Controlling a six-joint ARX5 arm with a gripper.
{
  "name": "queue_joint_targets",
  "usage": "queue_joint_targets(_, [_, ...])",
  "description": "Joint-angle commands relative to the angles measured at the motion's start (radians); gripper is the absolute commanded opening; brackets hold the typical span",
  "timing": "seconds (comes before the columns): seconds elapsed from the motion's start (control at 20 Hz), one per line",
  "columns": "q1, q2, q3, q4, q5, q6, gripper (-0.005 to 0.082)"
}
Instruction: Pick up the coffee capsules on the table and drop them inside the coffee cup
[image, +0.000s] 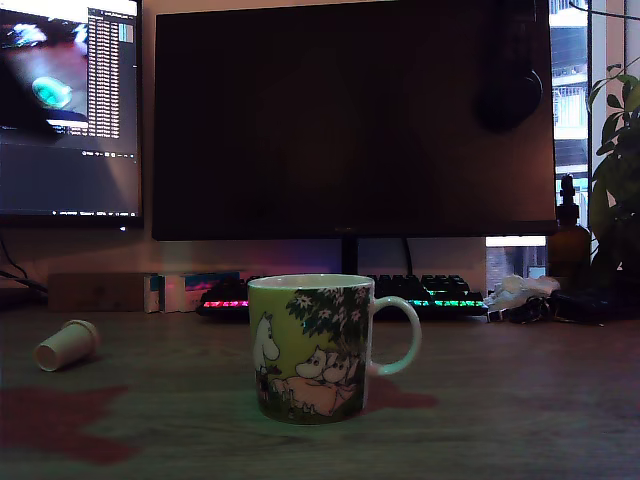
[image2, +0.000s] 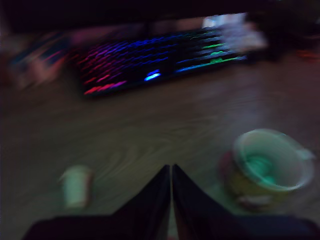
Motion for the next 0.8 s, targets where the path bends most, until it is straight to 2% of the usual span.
queue_joint_targets(0.0, [0.013,-0.048,-0.031,0.006,-0.012,-0.024,-0.0023])
queue_joint_targets(0.2, [0.054,-0.132,-0.071,0.008,-0.021,-0.033,-0.0024])
queue_joint_targets(0.45, [0.122,-0.142,-0.094,-0.003,-0.043,-0.067,-0.0024])
queue_joint_targets(0.75, [0.180,-0.141,-0.104,-0.038,-0.042,-0.085,-0.0024])
